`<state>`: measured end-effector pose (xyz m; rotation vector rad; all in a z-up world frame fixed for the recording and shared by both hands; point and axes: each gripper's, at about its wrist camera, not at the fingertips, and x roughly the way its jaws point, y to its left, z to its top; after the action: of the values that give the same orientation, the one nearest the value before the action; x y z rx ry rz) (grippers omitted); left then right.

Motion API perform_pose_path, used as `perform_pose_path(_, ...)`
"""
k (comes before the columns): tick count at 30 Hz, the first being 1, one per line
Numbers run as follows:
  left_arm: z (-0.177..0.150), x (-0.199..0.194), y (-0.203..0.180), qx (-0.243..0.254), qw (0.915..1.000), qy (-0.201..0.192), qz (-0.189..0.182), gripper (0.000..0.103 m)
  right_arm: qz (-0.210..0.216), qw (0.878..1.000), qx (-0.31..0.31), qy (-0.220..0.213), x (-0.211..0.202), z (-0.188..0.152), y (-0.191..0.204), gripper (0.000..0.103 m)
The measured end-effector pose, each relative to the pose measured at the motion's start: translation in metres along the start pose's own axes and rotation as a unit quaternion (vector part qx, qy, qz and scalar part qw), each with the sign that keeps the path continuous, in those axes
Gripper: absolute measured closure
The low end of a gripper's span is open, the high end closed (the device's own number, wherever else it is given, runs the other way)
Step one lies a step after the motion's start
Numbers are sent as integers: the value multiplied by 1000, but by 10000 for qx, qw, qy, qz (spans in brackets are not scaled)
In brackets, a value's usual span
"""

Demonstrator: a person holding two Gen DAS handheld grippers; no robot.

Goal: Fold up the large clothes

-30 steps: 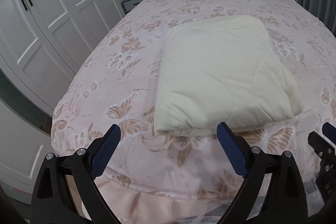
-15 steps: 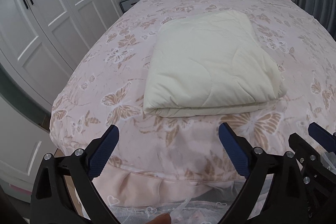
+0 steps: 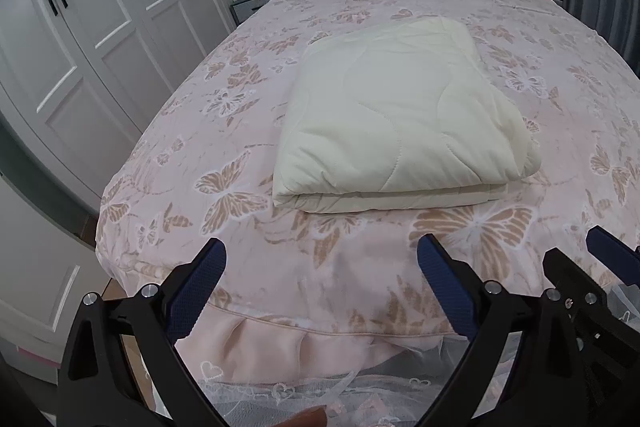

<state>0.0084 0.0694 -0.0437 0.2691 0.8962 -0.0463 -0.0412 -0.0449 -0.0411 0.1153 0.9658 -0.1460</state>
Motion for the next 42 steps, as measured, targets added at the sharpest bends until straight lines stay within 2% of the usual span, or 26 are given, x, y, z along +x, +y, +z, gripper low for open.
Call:
perform_pose_path(18, -8, 5, 6, -219, 9994, 224, -146, 9, -24, 9999, -123, 64, 1, -4, 7, 61)
perform_pose_path(42, -10, 5, 7, -215, 9995, 213, -130, 9, -30, 9999, -108, 55, 1, -4, 7, 61)
